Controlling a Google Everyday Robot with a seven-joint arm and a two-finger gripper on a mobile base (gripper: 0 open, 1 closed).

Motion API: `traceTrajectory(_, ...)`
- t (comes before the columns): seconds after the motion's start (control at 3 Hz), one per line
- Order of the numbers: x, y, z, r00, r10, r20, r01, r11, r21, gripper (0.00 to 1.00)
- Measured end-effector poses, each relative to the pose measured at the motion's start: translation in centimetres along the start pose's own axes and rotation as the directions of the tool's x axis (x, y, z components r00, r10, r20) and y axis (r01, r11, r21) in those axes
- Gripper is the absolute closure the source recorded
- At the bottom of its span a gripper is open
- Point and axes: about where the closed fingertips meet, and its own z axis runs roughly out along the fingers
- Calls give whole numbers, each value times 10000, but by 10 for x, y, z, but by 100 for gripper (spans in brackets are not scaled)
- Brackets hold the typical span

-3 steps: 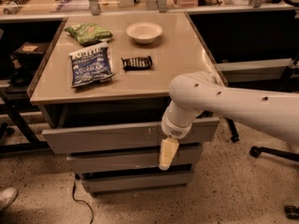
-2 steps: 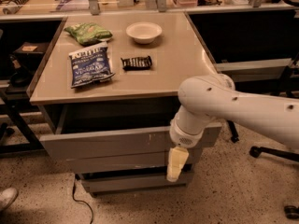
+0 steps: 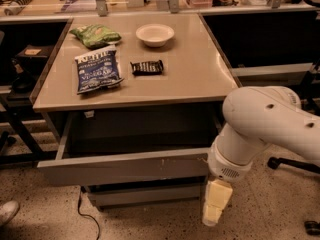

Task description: Open top drawer

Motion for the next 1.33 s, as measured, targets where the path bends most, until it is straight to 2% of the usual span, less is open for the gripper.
traceTrajectory(0.33, -6, -4, -1, 9998, -167, 88, 166, 9998, 124, 0)
traceTrajectory(1.0, -49, -29, 8, 9949, -1001, 116, 994, 9940, 451, 0)
traceTrajectory(1.33, -59, -33, 22, 9920, -1257, 113, 1253, 9918, 257, 0)
